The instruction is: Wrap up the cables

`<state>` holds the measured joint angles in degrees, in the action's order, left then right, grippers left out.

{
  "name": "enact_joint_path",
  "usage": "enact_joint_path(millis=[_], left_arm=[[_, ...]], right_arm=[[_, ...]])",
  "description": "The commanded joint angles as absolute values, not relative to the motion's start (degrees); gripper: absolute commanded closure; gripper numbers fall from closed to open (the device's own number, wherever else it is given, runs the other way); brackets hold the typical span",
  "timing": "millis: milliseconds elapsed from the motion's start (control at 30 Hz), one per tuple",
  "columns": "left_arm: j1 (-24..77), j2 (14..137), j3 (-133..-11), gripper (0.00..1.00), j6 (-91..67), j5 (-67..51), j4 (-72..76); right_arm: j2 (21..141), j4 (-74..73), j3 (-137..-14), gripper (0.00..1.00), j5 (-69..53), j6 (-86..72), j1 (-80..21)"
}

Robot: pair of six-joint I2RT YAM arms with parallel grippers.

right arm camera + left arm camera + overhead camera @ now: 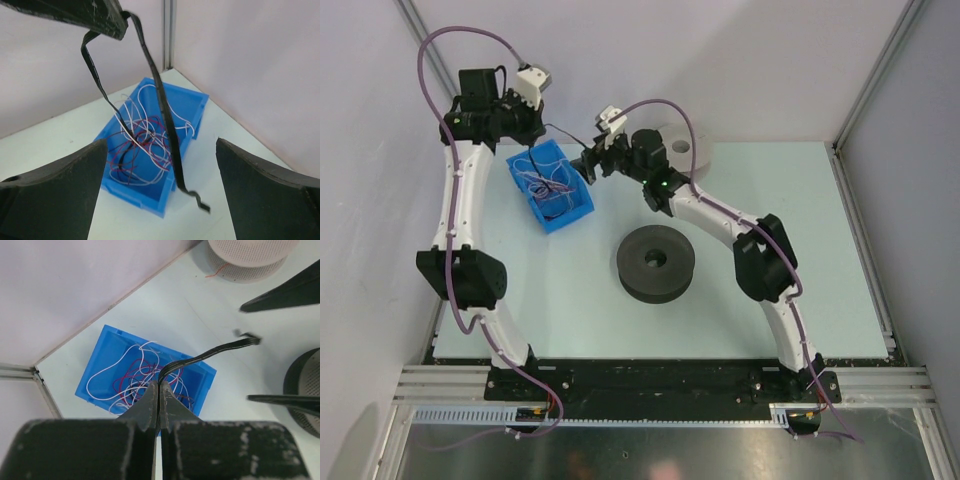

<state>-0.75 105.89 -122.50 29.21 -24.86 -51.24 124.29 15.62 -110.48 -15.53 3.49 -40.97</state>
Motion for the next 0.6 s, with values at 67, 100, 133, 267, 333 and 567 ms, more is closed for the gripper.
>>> enact_joint_path(millis=[67, 100, 133, 267, 333, 567], left_arm=[[-1.2, 105.0, -130.1, 1.00, 21.1, -28.1, -50.3], [-1.2, 104.9, -130.6, 1.00, 20.3, -28.2, -50.3], [-1.2, 104.8, -130.8, 1.00, 19.6, -28.3, -50.3], [-1.2, 104.3, -130.2, 1.00, 17.4, -28.4, -50.3], [-1.2, 103.9, -129.3, 1.00, 16.5, -28.8, -50.3], [-1.5, 103.5, -128.4, 1.00, 14.0, -29.9, -50.3]], right_arm=[[130.6, 27.9, -117.3, 0.08, -14.5, 0.6, -43.3], [131.7, 28.6, -118.2, 0.09, -14.2, 0.4, -43.6], [132.9, 29.5, -119.2, 0.10, -13.6, 0.3, -43.8], [138.6, 34.0, -123.9, 0.15, -10.0, -1.7, -45.6], [141.6, 36.1, -126.6, 0.17, -8.8, -1.3, -46.6], [149.2, 38.8, -133.3, 0.27, -7.9, -1.2, -48.8]])
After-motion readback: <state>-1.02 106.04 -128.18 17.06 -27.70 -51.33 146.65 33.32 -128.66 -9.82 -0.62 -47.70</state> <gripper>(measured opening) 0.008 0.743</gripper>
